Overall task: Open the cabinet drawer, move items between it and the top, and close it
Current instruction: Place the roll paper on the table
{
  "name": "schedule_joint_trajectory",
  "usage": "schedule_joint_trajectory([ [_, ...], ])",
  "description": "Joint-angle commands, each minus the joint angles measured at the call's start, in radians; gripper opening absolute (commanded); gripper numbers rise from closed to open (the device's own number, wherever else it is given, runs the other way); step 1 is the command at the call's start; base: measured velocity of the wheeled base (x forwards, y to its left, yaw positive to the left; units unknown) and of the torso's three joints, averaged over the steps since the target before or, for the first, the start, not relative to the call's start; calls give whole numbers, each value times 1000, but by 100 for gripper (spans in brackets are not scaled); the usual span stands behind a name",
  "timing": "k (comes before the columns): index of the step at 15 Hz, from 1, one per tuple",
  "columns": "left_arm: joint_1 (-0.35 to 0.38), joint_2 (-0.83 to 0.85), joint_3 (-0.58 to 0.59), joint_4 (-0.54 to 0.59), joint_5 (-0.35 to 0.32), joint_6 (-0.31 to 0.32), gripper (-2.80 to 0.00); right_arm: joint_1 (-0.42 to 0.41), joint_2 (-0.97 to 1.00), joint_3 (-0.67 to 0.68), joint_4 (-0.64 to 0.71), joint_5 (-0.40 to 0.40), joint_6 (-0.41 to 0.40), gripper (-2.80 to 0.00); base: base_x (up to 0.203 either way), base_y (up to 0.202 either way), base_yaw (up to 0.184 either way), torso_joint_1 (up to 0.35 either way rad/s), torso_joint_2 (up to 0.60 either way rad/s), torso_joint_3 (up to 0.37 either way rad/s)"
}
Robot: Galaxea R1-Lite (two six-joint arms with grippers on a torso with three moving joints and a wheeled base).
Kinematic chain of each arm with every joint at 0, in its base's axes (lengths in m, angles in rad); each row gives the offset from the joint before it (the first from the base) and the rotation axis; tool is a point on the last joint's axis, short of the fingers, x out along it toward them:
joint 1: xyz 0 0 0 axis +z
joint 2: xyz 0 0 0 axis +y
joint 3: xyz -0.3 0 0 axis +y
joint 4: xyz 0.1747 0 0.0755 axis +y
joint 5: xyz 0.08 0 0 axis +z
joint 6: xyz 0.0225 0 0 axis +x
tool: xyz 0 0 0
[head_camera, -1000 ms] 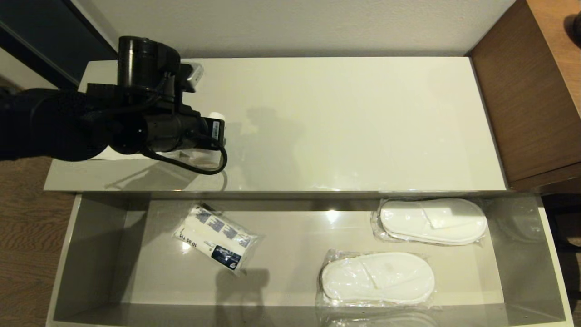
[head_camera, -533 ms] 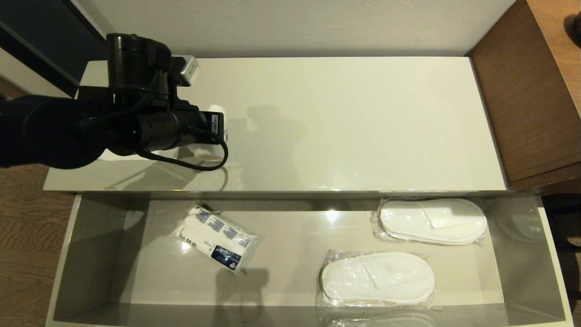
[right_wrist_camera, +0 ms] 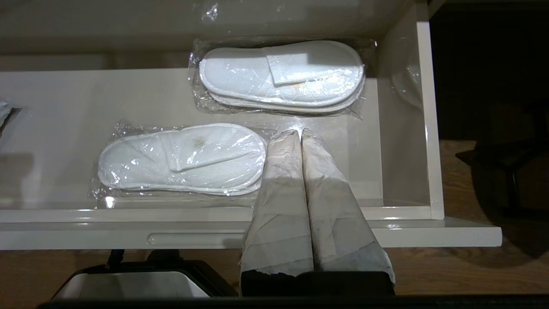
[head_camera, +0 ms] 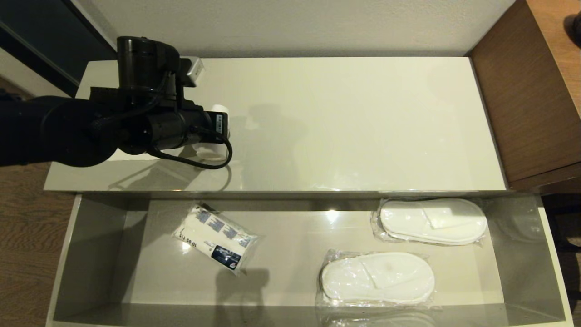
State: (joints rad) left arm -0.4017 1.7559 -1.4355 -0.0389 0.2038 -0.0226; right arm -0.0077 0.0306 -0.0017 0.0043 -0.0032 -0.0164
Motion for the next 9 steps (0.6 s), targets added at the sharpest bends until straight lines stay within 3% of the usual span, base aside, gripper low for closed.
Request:
schedule_joint_trajectory([
  [1,0,6,-3,1,1,0,-280,0,0,0,0,0,0,-280,0,0,0,0,0,0],
  [9,0,2,-17,8,-1,-2,-280,0,2,0,0,0,0,-280,0,0,0,0,0,0],
])
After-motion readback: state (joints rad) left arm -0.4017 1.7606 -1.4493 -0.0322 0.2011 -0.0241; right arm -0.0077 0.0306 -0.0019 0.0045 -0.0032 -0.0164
